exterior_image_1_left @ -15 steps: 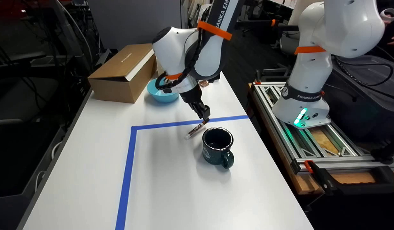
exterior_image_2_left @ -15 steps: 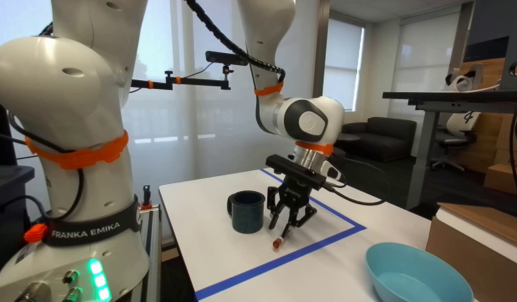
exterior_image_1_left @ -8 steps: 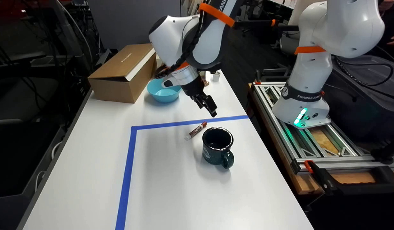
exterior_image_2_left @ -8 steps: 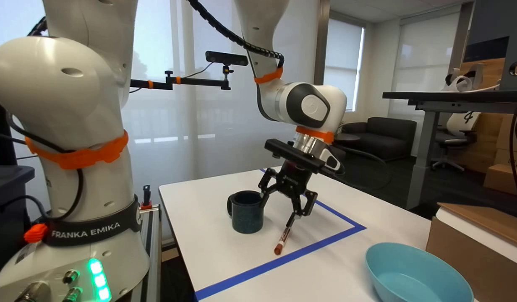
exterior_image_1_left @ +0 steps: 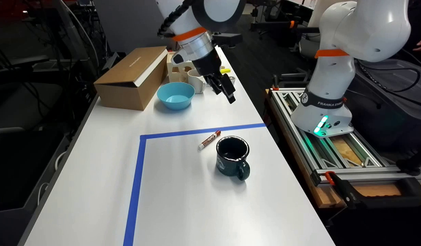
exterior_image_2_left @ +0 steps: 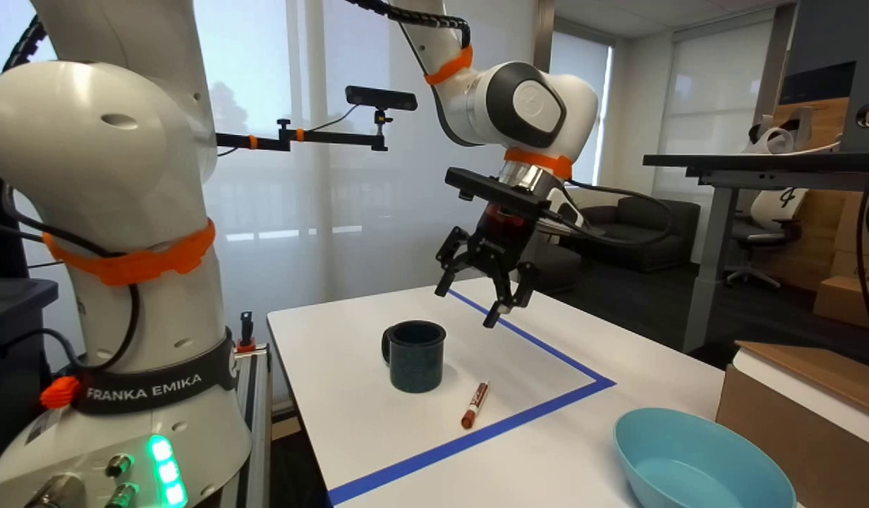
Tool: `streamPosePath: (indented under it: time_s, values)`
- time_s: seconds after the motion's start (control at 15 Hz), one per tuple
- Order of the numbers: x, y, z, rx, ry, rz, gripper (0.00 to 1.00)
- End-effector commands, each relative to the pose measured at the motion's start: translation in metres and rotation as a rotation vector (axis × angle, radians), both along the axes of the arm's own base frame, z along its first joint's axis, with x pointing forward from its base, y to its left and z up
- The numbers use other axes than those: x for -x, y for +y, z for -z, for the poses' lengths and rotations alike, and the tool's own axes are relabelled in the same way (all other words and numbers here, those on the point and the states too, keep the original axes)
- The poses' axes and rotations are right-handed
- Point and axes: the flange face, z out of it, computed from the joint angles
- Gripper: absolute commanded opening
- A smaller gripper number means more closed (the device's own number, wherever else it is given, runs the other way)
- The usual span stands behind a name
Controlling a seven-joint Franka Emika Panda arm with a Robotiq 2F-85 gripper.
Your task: Remove the marker from the mug
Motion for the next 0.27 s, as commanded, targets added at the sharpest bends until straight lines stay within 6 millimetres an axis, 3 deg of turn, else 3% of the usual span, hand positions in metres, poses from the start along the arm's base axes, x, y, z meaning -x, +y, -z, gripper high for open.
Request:
streamPosePath:
  time_s: [0.0, 0.2]
  values:
    - [0.0, 0.0001, -0.0005, 0.001, 0.001, 0.002, 1.0]
    - [0.0012, 0.0001, 0.0009, 0.002, 0.004, 0.005, 1.0]
